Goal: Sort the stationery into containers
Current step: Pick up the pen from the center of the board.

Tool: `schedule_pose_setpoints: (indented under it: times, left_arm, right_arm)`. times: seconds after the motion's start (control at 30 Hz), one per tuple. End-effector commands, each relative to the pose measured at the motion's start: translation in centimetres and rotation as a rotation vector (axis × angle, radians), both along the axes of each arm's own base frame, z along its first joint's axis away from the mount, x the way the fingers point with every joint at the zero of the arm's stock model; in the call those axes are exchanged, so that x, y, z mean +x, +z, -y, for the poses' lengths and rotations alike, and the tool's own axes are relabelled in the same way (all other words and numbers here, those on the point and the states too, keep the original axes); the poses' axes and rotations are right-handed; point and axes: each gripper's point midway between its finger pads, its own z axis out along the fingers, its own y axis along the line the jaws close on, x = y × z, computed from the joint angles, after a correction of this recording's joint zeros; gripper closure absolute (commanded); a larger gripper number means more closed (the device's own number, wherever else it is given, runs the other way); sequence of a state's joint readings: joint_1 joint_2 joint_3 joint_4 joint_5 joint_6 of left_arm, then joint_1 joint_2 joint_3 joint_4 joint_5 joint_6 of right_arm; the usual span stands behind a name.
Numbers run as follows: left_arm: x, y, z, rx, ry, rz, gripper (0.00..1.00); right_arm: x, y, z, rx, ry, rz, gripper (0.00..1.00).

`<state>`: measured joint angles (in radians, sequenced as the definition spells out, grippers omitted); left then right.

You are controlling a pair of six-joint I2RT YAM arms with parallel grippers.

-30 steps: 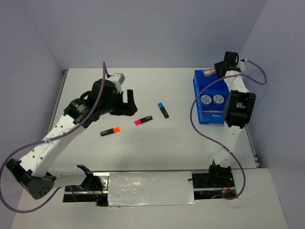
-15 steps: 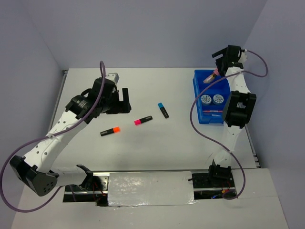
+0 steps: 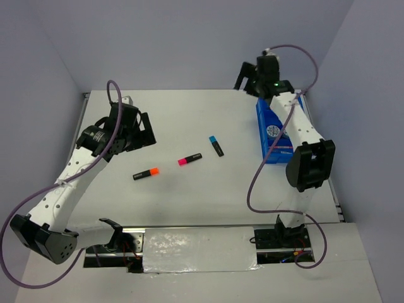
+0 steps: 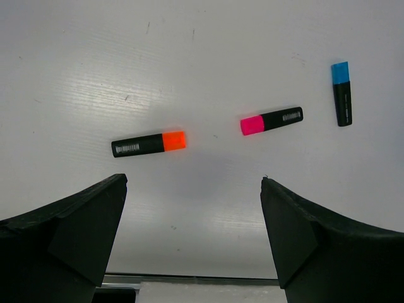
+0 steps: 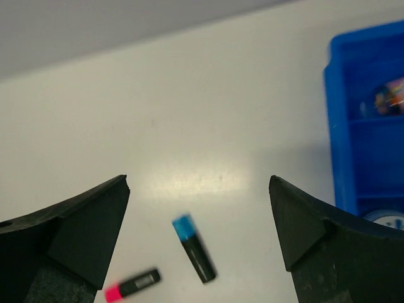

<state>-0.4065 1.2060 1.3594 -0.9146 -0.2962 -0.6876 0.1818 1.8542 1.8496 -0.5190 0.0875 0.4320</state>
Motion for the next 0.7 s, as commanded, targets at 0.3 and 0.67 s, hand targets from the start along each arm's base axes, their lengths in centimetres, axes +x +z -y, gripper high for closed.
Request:
schedule_pose_setpoints:
  times: [0.3, 0.67]
  left_arm:
    - [-2.2, 1.5, 0.6, -0.082, -0.076, 0.053, 0.01]
    - [-4.3, 0.5, 2.6, -0.175, -0.222, 0.064, 0.01]
  right_arm:
    - [-10.5, -16.3, -10.1, -0.369, 0.542, -0.453, 0.12]
    - [-13.5, -24.0, -12.1, -0.398, 0.669, -0.61, 0.2]
